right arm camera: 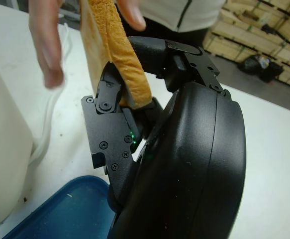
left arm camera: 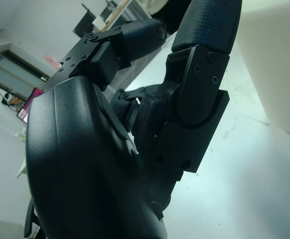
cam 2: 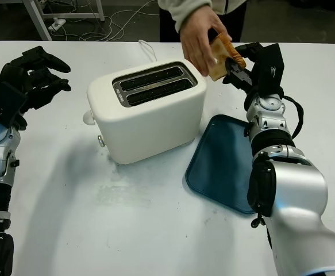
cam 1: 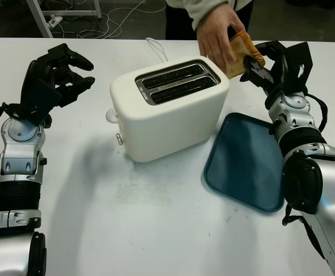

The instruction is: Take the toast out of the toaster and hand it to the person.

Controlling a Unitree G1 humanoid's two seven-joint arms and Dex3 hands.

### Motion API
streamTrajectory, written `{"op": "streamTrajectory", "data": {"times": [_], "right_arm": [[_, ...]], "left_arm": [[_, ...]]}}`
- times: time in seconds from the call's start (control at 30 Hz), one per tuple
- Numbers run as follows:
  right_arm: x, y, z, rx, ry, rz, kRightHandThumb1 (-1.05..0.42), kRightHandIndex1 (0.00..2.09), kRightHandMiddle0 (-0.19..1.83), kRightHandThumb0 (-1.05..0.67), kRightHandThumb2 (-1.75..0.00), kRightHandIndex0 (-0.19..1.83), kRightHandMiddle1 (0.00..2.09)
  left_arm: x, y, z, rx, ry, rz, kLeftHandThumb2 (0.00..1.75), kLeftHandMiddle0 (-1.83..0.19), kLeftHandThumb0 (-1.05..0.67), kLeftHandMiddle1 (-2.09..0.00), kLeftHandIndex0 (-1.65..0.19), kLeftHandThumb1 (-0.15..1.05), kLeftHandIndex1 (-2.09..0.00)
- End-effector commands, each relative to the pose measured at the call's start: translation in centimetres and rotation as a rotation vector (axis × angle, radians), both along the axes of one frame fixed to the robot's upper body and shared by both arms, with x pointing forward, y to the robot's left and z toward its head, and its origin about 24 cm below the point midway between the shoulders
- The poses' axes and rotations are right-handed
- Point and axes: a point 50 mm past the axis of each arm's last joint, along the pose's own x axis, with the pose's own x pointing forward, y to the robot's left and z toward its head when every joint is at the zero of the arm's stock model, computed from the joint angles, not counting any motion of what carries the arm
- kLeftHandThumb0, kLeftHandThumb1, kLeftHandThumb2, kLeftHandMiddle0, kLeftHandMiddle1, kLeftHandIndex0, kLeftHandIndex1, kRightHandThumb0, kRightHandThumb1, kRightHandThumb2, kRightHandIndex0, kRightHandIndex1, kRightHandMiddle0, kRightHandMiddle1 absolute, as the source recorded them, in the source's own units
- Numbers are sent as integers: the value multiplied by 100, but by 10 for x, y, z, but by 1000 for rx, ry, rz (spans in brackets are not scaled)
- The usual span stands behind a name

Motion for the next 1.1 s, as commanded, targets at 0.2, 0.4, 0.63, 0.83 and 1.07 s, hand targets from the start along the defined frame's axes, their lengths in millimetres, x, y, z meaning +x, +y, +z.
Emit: {"op": "streamTrajectory", "data": {"times": [0.2,0.4,0.63,0.83,1.07], "right_arm": [[0,1,1,3,-26,-1,-92,175,38,-13,-50,72,175],[-1,0,0,24,-24,5,-92,175,34,-12,-51,69,175],[-1,0,0,1,-23,34,-92,175,43,-16,-51,74,175],[-1,0,1,-15,-19,75,-92,175,40,-40,-35,65,171],[-5,0,2,-126,-23,251,-92,22,21,-85,-44,8,7]], "left_arm": [[-2,2,-3,-3,4,4,16,-67,-105,-126,-54,92,-126],[-1,2,-3,-9,5,0,16,-68,-105,-125,-54,92,-126],[-1,2,-3,-12,8,1,16,-68,-105,-125,-55,92,-126],[-2,2,-3,-8,10,2,16,-68,-105,-125,-55,92,-126],[-2,2,-3,-10,9,5,16,-68,-105,-125,-55,92,-126]]}}
